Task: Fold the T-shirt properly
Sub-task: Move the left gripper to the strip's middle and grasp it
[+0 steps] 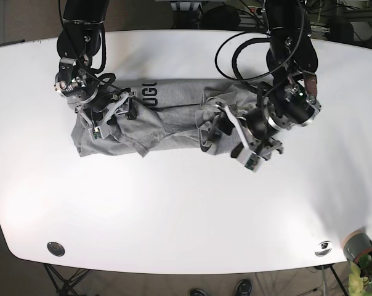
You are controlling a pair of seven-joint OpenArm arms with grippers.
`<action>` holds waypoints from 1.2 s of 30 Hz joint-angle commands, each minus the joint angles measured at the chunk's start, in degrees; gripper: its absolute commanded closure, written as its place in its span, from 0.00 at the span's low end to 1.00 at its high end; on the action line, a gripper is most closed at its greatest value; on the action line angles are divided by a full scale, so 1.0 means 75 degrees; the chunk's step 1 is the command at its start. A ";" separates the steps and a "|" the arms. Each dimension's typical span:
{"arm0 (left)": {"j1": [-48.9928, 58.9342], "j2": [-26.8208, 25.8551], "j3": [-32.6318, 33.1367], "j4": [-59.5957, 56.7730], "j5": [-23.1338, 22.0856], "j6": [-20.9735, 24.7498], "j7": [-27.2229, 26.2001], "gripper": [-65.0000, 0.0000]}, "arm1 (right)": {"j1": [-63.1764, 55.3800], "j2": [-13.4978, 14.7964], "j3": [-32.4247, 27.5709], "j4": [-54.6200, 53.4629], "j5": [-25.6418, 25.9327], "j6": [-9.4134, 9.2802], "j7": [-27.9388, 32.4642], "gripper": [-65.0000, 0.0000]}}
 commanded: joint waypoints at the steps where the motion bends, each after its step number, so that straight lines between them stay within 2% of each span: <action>1: -0.0085 -0.0057 -0.0532 0.0106 -0.0028 0.0044 -0.0117 0.43 | 0.0062 0.0043 0.0002 0.0104 -0.0018 0.0010 -0.0031 0.44; 4: -0.0038 -0.0163 -0.0954 -0.0070 -0.0016 0.0044 -0.0128 0.45 | 0.0062 0.0043 0.0014 0.0104 -0.0018 0.0010 -0.0031 0.44; 7: 0.0068 -0.0538 -0.0966 -0.0152 -0.0016 0.0044 -0.0128 0.61 | 0.0062 0.0043 0.0014 0.0116 -0.0018 0.0010 -0.0031 0.44; 9: 0.0185 -0.0737 -0.0825 -0.0211 -0.0016 0.0044 -0.0128 0.76 | 0.0062 0.0043 0.0014 0.0104 -0.0018 0.0010 -0.0031 0.44; 12: 0.0302 -0.1006 -0.0544 -0.0258 -0.0016 0.0056 -0.0128 0.84 | 0.0073 0.0043 0.0014 0.0116 -0.0018 0.0010 -0.0031 0.44; 15: 0.0560 -0.1229 -0.0309 -0.0258 0.0089 0.0080 -0.0187 0.84 | 0.0073 0.0043 0.0014 0.0116 -0.0018 0.0010 -0.0031 0.44; 20: 0.0829 -0.1253 0.0324 -0.0492 0.1050 0.0044 -0.0585 0.84 | 0.0062 0.0043 0.0014 0.0116 -0.0018 0.0010 -0.0031 0.44; 23: 0.0841 -0.1241 0.0664 -0.0855 0.1332 0.0033 -0.0621 0.84 | 0.0062 0.0043 0.0014 0.0093 -0.0018 0.0010 -0.0031 0.44; 36: 0.0466 -0.1241 0.2985 -0.1266 0.1390 0.0033 -0.1183 0.84 | 0.0062 0.0043 0.0014 0.0116 -0.0018 0.0010 -0.0031 0.44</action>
